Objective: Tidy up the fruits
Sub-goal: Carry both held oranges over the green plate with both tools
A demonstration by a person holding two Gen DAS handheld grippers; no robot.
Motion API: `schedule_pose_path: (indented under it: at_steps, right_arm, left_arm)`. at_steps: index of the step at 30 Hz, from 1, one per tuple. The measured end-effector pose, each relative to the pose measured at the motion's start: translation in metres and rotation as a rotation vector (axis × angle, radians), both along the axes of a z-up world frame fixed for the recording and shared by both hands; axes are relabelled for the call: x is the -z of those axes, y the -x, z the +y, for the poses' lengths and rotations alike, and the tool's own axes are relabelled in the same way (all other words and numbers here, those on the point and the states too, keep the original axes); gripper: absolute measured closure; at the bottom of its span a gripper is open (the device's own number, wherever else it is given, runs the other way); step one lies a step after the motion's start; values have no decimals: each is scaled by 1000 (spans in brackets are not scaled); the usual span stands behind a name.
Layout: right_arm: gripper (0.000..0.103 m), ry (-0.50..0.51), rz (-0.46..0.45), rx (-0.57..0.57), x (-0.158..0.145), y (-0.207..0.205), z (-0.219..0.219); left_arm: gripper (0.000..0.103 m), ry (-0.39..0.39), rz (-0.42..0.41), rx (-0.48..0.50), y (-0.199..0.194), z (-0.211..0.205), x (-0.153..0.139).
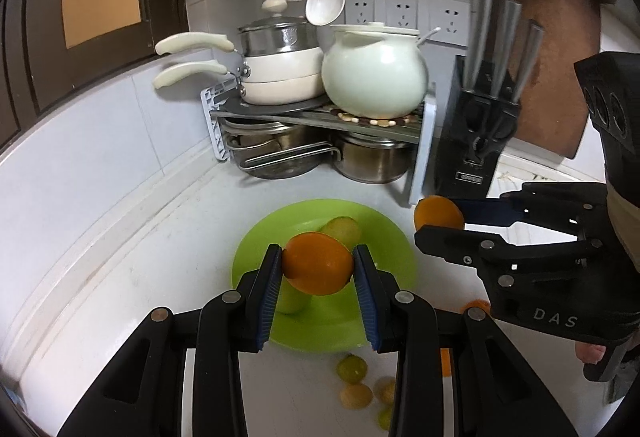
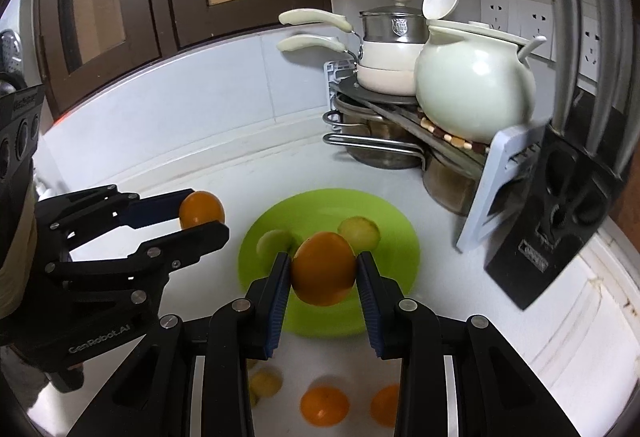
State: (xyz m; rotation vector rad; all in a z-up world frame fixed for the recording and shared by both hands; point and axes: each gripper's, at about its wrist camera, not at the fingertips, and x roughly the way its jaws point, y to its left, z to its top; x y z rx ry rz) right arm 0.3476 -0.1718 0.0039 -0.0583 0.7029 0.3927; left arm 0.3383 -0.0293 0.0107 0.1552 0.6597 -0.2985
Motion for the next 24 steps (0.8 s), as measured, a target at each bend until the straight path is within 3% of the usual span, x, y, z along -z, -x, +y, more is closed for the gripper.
schedule_pose_path:
  at_steps: [14,24]
  right_arm:
    - [69,42,84,-14,26,-86,17]
    - [69,64,162,-33,53,-137,31]
  left_arm:
    - [67,-41,93,-16,-78,14,29]
    - [67,-26,171,-3,-116,24,53]
